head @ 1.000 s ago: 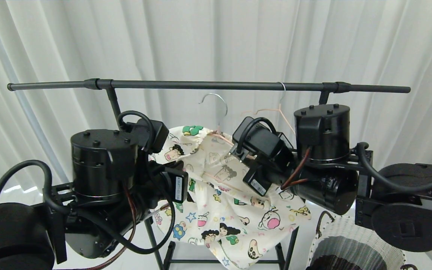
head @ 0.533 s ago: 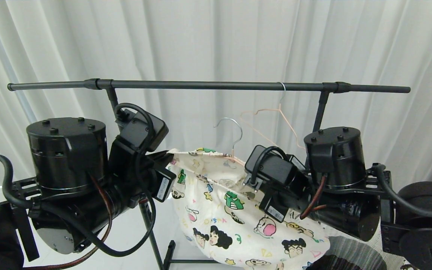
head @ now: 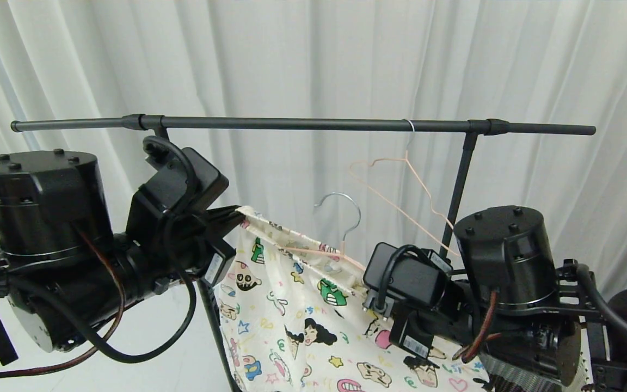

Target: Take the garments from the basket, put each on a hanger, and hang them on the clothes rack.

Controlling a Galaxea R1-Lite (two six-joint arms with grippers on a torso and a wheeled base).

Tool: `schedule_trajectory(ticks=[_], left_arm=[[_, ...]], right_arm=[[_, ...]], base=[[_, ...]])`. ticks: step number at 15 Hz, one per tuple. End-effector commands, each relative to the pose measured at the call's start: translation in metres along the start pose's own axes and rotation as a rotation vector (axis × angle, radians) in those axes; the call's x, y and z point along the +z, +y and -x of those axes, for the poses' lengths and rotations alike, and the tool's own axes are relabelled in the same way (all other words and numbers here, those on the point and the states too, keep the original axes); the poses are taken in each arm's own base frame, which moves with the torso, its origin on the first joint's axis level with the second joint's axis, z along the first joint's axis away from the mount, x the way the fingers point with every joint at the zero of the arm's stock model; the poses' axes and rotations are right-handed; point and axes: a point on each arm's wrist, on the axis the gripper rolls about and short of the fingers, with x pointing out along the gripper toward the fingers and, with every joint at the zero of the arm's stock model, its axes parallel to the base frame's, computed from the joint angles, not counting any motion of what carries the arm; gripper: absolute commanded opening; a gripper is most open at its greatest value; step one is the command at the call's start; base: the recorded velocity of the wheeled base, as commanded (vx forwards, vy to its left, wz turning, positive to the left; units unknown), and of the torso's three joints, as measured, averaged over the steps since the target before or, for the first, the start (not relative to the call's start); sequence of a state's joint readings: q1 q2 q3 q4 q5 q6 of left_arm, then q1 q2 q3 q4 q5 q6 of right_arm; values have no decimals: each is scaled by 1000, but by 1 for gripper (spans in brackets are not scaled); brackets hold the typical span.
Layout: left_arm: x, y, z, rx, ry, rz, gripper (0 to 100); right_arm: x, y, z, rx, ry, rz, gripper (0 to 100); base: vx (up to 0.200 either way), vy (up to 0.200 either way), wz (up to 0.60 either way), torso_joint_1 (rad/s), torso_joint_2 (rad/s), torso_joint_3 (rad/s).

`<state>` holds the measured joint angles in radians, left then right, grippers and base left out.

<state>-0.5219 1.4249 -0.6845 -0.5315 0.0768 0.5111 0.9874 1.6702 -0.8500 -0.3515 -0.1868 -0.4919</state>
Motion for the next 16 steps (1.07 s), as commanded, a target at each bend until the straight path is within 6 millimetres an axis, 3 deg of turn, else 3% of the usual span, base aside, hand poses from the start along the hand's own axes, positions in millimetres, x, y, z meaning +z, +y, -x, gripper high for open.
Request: schedule_trajectory(ticks=[1,5,9,10,13,16], left_arm=[[4,-4,7,-43,-35,-7,0],[-6,-27,11,-158,21,-33,0],[-6,-27,18,-159,7,-29,0],[-7,-27,19,-158,10,-24,100],[-12,-24,26,-139,19,-18,100],[-32,-20,44,-105,65,-8,100]], right_arm=[[1,5,4,17,-10,10,0],[5,9,5,28,-23,15,0],[5,9,6,26,-25,14,0],[5,9,6,26,-25,14,0],[4,5,7,11,-23,7,0],[1,-11,13,-39,-24,-19,0]], base=[[0,0,0,0,0,0],[0,0,0,0,0,0],[0,0,0,0,0,0],[0,0,0,0,0,0],[0,0,0,0,0,0],[0,0,0,0,0,0]])
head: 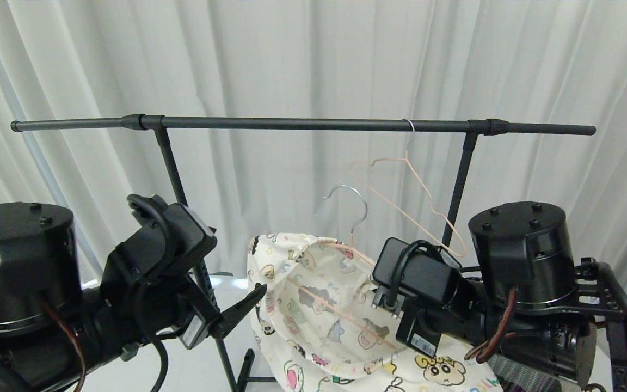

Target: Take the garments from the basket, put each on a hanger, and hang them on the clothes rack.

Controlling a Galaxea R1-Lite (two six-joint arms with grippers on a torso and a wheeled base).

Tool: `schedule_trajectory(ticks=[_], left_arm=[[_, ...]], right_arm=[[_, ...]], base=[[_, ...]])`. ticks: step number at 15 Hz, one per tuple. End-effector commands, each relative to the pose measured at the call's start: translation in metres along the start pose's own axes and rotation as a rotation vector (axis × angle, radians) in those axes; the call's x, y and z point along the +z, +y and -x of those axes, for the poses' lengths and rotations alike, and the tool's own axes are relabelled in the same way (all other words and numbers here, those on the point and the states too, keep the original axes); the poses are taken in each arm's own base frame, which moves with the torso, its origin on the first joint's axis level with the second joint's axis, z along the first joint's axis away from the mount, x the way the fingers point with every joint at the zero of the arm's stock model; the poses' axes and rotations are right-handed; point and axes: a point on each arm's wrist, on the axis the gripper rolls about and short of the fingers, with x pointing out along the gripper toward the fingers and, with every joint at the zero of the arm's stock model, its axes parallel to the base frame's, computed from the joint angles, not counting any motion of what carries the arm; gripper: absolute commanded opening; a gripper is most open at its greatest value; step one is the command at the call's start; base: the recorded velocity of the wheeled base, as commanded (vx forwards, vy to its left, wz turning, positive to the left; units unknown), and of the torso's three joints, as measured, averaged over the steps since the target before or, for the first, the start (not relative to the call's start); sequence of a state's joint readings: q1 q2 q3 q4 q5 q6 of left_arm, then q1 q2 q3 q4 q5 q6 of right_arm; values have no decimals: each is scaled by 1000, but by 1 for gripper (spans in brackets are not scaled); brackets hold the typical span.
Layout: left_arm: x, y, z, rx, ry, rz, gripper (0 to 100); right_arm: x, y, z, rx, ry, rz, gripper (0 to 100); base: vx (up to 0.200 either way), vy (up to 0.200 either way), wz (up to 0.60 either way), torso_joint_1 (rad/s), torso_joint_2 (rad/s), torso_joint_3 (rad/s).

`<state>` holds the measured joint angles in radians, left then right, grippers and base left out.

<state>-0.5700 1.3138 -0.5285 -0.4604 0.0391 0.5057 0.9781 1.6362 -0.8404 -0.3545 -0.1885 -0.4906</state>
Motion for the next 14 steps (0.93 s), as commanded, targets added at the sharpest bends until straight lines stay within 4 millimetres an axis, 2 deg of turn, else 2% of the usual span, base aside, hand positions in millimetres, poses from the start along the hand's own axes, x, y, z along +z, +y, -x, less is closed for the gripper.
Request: schedule_trajectory(ticks=[1,5,10,14], left_arm=[[-14,0,16,29,17,11,100],[-34,-5,25,30,74,23,100],[-64,12,30,109,176,131,100],[-69,34,44,247,170,213,100]], right_arm=[[-1,-10,6,-33,-7,-16,0],[0,-17,13,-56,-22,-26,0],[-4,-24,38,-27,-53,-34,0],[-14,-39,71,-53,21,-55,0]], base=[[0,0,0,0,0,0],[0,0,0,0,0,0],[0,0,0,0,0,0],[0,0,0,0,0,0]])
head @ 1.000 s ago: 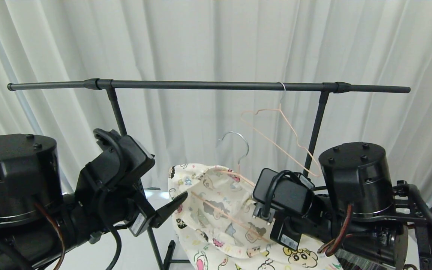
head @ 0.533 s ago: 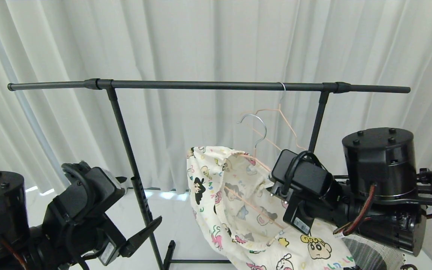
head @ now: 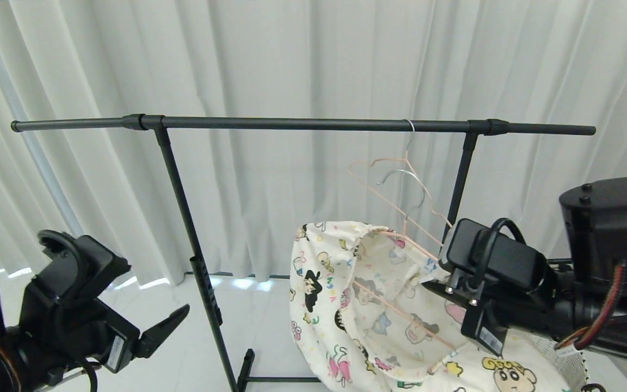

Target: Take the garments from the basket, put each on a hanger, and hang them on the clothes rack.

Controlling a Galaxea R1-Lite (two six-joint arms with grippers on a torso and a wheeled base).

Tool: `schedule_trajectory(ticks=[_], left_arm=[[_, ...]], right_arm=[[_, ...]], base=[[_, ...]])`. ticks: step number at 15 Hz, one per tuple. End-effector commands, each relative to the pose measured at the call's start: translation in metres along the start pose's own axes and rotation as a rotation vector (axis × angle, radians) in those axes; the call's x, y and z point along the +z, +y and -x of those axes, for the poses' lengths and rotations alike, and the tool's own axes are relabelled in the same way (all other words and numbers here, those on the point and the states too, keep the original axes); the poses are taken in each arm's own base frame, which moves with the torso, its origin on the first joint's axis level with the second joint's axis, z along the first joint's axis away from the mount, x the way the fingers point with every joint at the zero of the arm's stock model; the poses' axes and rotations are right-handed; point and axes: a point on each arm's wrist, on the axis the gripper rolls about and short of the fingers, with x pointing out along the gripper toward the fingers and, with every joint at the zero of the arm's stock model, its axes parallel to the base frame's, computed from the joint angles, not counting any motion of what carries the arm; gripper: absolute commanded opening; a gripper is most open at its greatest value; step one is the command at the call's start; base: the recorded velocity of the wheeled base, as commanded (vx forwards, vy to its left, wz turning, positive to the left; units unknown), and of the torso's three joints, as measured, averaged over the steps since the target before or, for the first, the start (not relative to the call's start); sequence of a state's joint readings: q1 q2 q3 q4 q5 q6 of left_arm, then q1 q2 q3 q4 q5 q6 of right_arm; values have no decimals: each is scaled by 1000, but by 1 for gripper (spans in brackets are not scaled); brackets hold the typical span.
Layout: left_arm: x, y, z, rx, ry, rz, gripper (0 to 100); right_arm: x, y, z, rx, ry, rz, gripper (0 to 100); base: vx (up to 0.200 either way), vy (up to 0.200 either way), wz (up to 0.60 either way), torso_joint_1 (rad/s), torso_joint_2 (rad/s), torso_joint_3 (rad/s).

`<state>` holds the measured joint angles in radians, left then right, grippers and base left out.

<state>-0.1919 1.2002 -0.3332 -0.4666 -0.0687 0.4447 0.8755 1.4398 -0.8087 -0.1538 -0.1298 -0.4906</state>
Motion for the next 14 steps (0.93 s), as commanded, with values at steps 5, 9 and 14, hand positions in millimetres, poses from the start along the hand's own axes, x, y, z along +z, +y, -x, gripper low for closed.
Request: schedule_trajectory(ticks=[5,9,14], left_arm=[[0,17,34,340,-27,217,100],[2,19,46,472,-34,228,100],[-7,14,49,466,-16,222,100]], right_arm=[[-11,-10,45,-26,58,-133,0],[-16,-4,26,-23,175,-264,0],[6,-6,-16,-51,164,-481,0]], base=[[0,0,0,0,0,0],[0,0,0,0,0,0],[0,0,0,0,0,0]])
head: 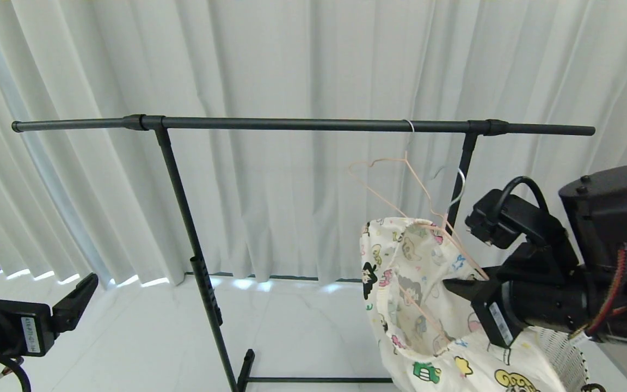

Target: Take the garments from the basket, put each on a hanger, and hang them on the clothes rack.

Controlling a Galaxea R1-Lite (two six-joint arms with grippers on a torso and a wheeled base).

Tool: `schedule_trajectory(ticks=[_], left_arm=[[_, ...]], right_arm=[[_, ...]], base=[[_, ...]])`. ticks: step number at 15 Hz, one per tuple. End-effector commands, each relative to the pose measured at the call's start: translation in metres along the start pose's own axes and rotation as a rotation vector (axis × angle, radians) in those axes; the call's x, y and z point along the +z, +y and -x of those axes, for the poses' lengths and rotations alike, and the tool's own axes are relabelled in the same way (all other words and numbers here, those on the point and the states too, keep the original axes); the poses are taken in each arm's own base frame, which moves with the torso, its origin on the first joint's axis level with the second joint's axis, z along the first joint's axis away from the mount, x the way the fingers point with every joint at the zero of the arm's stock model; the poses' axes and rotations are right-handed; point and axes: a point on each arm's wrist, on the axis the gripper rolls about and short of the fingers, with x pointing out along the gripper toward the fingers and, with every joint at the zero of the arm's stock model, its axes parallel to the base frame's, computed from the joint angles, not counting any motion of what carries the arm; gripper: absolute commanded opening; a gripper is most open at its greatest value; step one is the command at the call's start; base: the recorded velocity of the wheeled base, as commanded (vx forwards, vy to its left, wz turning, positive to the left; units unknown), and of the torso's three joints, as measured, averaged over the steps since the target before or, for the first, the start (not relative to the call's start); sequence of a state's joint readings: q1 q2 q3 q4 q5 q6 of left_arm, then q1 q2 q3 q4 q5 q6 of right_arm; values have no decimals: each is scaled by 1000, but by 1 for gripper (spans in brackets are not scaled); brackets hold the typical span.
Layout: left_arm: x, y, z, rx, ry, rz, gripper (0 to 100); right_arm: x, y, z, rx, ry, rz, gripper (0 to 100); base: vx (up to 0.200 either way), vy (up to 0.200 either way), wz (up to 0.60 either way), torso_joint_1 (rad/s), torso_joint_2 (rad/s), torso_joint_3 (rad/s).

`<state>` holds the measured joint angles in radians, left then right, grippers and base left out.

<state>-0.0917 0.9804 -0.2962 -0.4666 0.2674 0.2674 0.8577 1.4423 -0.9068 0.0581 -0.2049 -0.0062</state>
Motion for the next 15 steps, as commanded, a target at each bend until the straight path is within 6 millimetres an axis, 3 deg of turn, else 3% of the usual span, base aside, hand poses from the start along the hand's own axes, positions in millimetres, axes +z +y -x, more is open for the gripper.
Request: schedule_trajectory(ticks=[1,4,6,11,15], left_arm=[[-5,-1,3,-1,7,-3,100],[-12,-1,8,-2,9,-7,100],[-14,-1,9,-4,13,-6,100],[-14,-2,9,-10,11,-9,100],[-14,-2,9,-11,9,-11,100]], right_arm=[[11,9,-29,-14,12,-41,0],[25,15,-45,-9,-71,-56,0],[30,16,-48,-3,-112,-49,0],[36,16,-44,24,-158,104,0],[38,15,-43,12,-164,136,0]], base=[[0,0,0,0,0,0],[0,0,0,0,0,0],[0,200,0,2,10,0],[0,200,0,4,3,2],[0,0,0,0,0,0]])
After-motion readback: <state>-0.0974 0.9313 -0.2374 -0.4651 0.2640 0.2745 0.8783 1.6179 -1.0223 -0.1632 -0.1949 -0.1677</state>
